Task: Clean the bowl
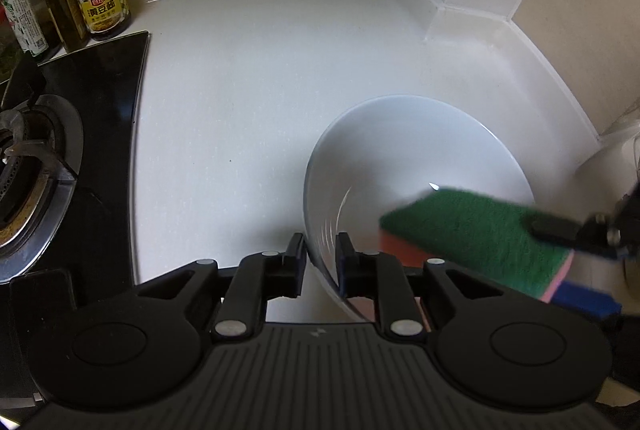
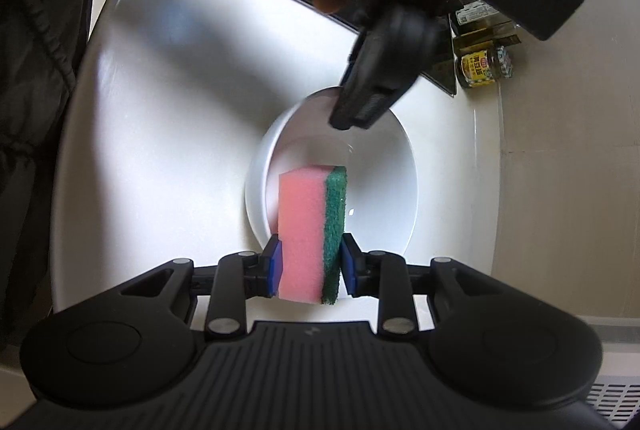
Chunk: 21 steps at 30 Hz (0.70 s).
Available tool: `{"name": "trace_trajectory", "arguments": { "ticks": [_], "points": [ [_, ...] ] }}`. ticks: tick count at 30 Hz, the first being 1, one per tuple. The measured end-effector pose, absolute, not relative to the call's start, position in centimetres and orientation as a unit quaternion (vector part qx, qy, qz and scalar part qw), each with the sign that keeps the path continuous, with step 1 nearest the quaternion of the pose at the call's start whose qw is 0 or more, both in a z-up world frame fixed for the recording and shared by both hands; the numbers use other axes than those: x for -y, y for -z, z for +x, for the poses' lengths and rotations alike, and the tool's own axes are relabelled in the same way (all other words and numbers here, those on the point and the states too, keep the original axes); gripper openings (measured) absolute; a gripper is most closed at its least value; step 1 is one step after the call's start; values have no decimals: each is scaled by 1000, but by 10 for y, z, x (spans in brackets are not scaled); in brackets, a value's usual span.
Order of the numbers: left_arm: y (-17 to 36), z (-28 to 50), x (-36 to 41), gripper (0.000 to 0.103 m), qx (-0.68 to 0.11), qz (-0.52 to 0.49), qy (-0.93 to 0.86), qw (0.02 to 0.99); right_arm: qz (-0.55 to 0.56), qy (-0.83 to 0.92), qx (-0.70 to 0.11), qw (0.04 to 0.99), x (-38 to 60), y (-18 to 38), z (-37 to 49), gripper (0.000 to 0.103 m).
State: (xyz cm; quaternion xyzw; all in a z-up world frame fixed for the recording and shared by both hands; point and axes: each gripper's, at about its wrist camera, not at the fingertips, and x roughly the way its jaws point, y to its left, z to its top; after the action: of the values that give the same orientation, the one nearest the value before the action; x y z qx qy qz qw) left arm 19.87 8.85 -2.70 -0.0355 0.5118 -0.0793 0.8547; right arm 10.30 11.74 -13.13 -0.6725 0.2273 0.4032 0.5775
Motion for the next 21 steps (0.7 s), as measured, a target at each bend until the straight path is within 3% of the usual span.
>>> {"name": "trace_trajectory", "arguments": {
  "ticks": [10, 21],
  "points": [
    [23, 223, -74, 11, -498, 38, 97, 861, -682, -414, -221, 560, -125, 138, 100, 26],
    [17, 191, -84, 17, -496, -6, 78, 865, -674, -403, -235, 573, -130, 141, 105, 26]
  ]
}}
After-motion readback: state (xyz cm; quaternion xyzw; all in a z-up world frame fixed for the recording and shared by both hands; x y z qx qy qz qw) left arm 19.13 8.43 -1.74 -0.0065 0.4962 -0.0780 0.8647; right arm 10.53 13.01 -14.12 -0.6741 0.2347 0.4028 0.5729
